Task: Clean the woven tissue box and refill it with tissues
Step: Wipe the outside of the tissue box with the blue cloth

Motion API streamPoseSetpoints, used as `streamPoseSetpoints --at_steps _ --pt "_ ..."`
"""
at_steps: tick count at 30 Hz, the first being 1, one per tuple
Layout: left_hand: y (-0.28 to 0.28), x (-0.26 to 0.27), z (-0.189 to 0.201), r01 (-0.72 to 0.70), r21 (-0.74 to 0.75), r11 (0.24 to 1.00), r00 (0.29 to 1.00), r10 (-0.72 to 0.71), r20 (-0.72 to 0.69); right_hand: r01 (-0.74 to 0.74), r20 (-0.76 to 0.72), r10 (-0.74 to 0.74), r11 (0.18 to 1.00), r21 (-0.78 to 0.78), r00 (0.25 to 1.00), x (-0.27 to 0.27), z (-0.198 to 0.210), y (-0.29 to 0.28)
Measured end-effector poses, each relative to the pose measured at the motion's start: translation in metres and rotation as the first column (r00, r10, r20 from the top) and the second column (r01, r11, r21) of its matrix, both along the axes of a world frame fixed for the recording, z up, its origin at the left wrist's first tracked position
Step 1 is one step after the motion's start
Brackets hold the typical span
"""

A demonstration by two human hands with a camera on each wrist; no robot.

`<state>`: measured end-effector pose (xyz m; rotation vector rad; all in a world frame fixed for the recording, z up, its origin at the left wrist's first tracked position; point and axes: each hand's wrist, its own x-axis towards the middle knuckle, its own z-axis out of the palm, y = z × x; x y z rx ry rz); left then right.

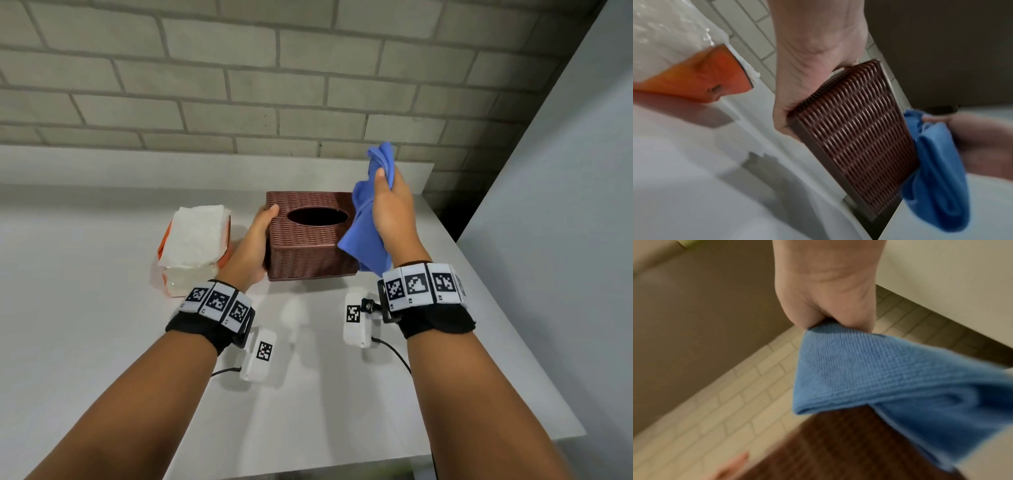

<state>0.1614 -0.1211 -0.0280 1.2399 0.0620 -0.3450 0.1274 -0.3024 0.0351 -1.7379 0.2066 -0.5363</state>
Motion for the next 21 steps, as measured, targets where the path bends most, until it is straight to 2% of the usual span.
streamPoseSetpoints --at_steps 2,4,6,8,11,15,19,21 --pt "-0.002 0.001 -0.004 0.019 0.011 1.0 1.0 -0.019 0.016 -0.032 -0.024 0.029 0.995 -0.1 0.999 0.004 0.008 0.009" --pt "-0.005 -0.001 -0.006 0.049 -0.001 0.999 0.999 -0.049 0.024 -0.142 -0.184 0.089 0.943 -0.301 0.979 0.012 0.002 0.019" --pt "-0.008 -0.002 -0.006 0.056 -0.003 0.998 0.997 -0.055 0.05 -0.3 -0.425 0.05 0.783 -0.545 0.904 0.016 -0.015 0.029" --pt "-0.007 -0.003 -0.008 0.035 0.003 0.999 0.997 -0.035 0.067 -0.368 -0.498 -0.034 0.631 -0.683 0.866 0.015 -0.032 0.037" --pt "-0.003 -0.004 -0.011 0.026 0.008 1.0 0.999 -0.027 0.041 -0.37 -0.48 -0.049 0.57 -0.734 0.876 0.008 -0.046 0.047" --pt "-0.004 -0.009 -0.012 0.05 0.0 0.999 0.996 -0.049 -0.07 -0.376 -0.435 0.031 0.562 -0.737 0.9 -0.004 -0.055 0.071" --pt "-0.006 -0.017 -0.014 0.084 0.006 0.996 0.996 -0.084 -0.038 -0.378 -0.4 0.064 0.491 -0.785 0.914 -0.007 -0.059 0.085" --pt "-0.006 -0.019 -0.014 0.098 0.022 0.995 0.995 -0.097 -0.018 -0.376 -0.412 0.052 0.524 -0.764 0.91 -0.003 -0.058 0.086"
